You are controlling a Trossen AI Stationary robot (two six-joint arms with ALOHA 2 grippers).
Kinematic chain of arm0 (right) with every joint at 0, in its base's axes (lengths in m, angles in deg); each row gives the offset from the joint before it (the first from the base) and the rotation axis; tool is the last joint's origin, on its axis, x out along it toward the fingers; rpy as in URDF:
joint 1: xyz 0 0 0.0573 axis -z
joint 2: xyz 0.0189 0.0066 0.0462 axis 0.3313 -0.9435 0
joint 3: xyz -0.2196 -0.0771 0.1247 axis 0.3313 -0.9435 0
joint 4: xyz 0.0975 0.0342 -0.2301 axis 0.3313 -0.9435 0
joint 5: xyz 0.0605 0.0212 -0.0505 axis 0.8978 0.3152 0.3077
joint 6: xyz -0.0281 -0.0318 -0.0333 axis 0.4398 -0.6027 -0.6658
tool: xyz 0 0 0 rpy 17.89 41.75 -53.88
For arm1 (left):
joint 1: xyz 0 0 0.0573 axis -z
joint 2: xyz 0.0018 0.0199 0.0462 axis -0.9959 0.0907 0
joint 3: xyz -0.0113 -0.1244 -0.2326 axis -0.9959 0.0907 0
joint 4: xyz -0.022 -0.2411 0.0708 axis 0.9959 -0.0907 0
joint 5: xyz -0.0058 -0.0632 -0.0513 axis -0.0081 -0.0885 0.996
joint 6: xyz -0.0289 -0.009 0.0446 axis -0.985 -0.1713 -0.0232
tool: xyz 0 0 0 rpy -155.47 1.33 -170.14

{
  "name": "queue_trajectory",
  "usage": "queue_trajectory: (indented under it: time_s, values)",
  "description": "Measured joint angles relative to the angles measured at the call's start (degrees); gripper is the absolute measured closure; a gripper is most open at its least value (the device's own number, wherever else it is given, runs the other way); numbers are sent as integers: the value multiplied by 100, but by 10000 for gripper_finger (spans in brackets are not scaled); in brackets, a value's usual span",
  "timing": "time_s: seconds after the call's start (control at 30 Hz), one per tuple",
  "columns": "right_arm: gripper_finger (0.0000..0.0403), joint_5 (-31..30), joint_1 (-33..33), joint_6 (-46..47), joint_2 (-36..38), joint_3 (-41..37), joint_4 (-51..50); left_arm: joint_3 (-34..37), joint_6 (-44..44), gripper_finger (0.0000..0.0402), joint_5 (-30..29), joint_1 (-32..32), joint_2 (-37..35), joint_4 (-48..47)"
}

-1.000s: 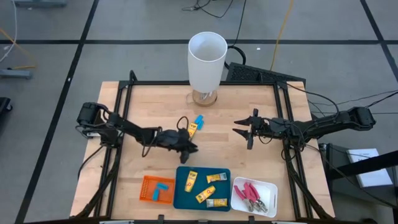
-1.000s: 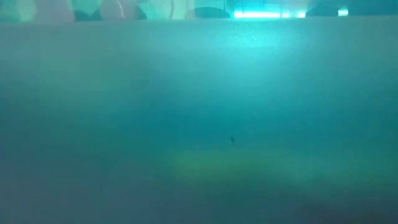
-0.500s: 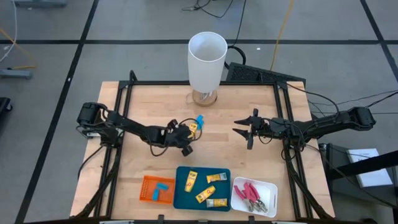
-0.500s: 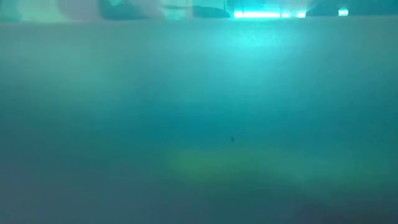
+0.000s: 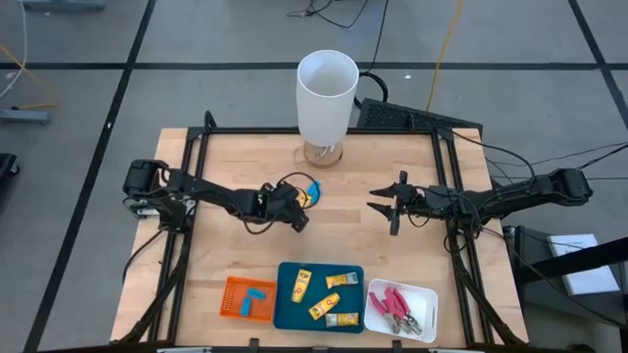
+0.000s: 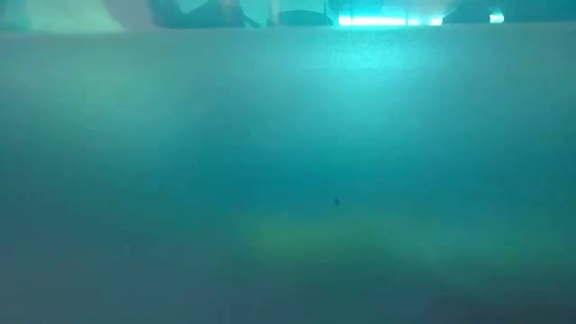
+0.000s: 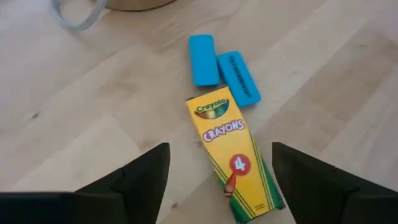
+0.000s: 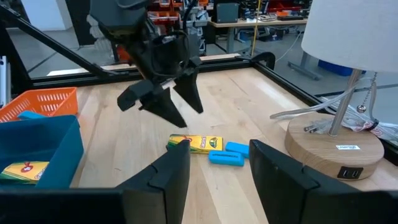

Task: Pick & Place School Supplies
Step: Put the yellow crayon box into the blue bin

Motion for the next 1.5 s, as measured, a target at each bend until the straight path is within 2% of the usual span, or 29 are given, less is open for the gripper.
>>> queue_trajectory:
  time_s: [0.2, 0.43, 0.93, 1.5]
  values:
    - [248, -2, 5, 0, 0, -2, 3, 1, 14, 114, 292, 28, 360, 498]
    - [248, -18, 11, 4, 0, -2, 4, -15, -155, 114, 589, 49, 867, 537]
    - [248, -24, 13, 4, 0, -2, 0, -30, -82, 114, 507, 42, 915, -686]
    - [248, -22, 13, 2, 0, -2, -2, -10, -10, 123, 649, 41, 925, -627]
